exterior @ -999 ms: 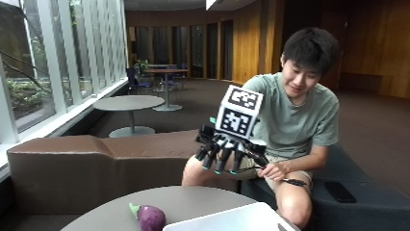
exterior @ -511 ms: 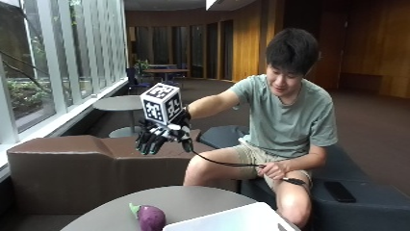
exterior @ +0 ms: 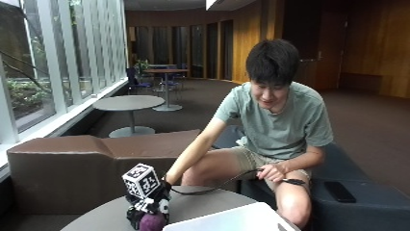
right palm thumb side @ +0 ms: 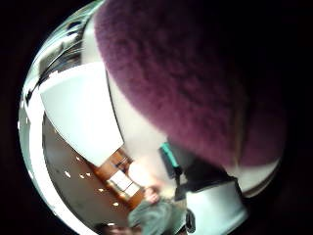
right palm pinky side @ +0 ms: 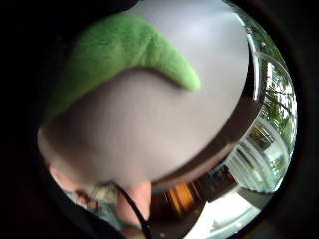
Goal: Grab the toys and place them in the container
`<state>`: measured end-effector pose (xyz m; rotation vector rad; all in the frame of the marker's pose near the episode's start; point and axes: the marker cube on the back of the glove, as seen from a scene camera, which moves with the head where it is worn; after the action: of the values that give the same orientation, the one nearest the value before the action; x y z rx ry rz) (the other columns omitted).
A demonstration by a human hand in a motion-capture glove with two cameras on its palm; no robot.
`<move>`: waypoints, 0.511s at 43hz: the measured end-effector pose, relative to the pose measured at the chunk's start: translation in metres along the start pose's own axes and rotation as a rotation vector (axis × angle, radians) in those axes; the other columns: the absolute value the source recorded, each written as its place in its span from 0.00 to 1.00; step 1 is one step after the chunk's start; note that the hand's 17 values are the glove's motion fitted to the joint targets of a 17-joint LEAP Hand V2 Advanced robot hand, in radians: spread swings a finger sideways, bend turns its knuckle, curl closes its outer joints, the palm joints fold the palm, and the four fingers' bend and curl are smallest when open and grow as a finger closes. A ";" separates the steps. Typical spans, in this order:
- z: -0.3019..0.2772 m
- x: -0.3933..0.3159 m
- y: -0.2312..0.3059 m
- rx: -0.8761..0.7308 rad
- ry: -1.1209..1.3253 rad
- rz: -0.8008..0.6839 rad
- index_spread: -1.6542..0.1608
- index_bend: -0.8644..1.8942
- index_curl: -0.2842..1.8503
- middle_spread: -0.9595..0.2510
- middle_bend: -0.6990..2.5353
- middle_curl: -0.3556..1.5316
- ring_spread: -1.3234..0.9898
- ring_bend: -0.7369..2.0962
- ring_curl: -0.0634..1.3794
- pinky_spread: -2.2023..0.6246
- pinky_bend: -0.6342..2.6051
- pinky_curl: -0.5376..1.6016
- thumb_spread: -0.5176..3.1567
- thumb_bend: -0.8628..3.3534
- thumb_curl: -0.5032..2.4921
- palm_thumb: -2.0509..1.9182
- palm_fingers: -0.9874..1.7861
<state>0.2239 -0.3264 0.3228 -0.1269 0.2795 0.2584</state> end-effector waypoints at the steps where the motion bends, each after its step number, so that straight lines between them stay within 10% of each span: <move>1: 0.000 -0.001 -0.003 0.053 0.014 0.001 0.81 0.34 0.25 0.76 0.28 0.43 0.54 0.41 0.32 0.78 0.39 0.39 0.47 0.21 0.26 0.53 0.33; 13: -0.011 -0.018 -0.013 0.196 -0.111 0.149 0.76 0.41 0.27 0.62 0.39 0.50 0.44 0.58 0.39 0.70 0.42 0.40 0.44 0.25 0.32 0.65 0.75; 22: -0.106 -0.062 0.027 0.370 -0.035 0.043 0.72 0.55 0.36 0.60 0.49 0.59 0.42 0.65 0.49 0.67 0.44 0.44 0.36 0.25 0.36 0.67 0.82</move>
<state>0.1318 -0.3320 0.2372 0.2495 0.2914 0.2473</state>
